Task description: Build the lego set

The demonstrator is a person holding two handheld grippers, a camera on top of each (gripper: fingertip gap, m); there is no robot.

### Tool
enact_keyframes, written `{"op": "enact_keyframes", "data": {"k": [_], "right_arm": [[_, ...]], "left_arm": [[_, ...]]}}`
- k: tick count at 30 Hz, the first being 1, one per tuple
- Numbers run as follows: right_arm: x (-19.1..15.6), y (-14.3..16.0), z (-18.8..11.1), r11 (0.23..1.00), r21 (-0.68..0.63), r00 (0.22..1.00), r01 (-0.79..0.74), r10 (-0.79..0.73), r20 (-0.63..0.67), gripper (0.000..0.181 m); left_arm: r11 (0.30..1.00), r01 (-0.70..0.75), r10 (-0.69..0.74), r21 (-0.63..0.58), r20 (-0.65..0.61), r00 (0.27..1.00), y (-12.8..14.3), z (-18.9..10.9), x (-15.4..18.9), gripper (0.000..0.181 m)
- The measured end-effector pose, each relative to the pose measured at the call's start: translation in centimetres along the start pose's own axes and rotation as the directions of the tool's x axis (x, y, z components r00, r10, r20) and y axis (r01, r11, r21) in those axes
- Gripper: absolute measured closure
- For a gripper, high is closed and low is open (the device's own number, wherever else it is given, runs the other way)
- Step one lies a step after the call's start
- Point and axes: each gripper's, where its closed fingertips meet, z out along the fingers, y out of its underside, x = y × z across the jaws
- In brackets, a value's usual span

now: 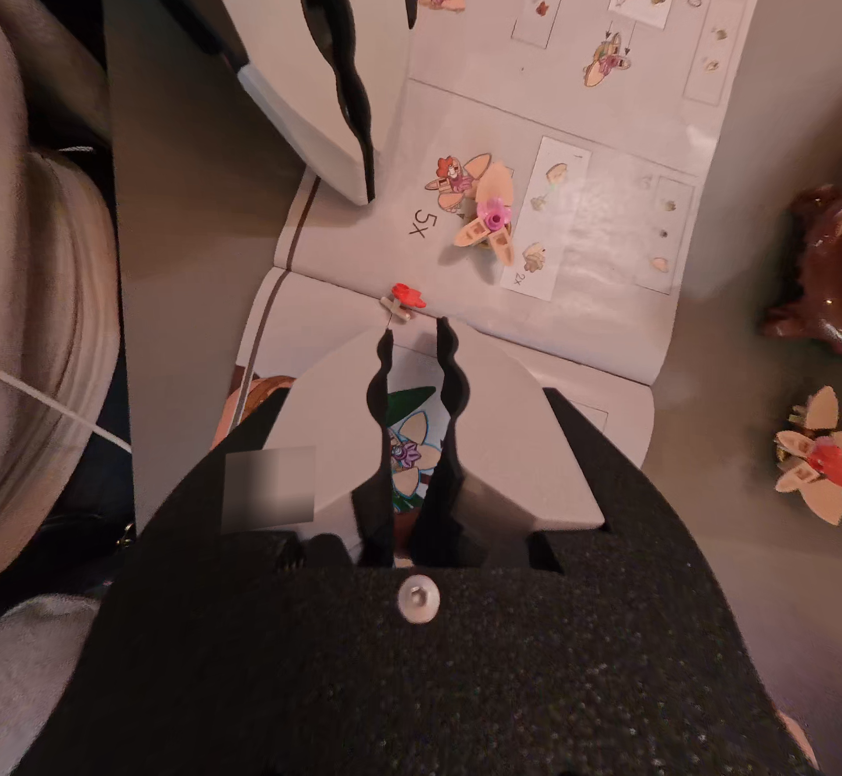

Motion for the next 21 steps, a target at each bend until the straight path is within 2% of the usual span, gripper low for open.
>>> {"op": "enact_keyframes", "data": {"k": [3,7,13,17,19,21], "right_arm": [[0.0,-0.6,0.5,0.999,0.033,0.999,-0.015,0.014,0.030,0.163],[-0.2,-0.8,0.8,0.998,0.045,0.998,0.044,-0.046,0.045,0.164],[-0.2,-1.3,1.0,0.994,0.088,0.996,0.067,-0.072,0.051,0.176],[0.4,-3.1,-0.2,0.962,0.242,0.988,-0.124,0.097,0.123,0.176],[0.6,-4.5,-1.2,0.890,0.347,0.947,-0.295,0.224,0.229,0.176],[0.4,-6.1,-2.5,0.790,0.434,0.886,-0.434,0.289,0.362,0.177]], "left_arm": [[1.000,-0.010,0.010,-0.008,0.003,1.000,0.1,0.1,0.1,0.181],[1.000,-0.020,0.021,-0.013,0.005,1.000,0.2,0.1,0.1,0.181],[1.000,-0.009,0.009,-0.008,-0.002,1.000,0.1,0.1,0.1,0.181],[0.999,0.022,-0.022,0.030,-0.016,1.000,-0.3,-0.3,0.0,0.181],[0.995,0.040,-0.036,0.093,-0.036,0.999,-1.1,-0.9,-0.1,0.181],[0.977,0.023,-0.011,0.210,-0.059,0.998,-2.5,-1.8,0.2,0.181]]}}
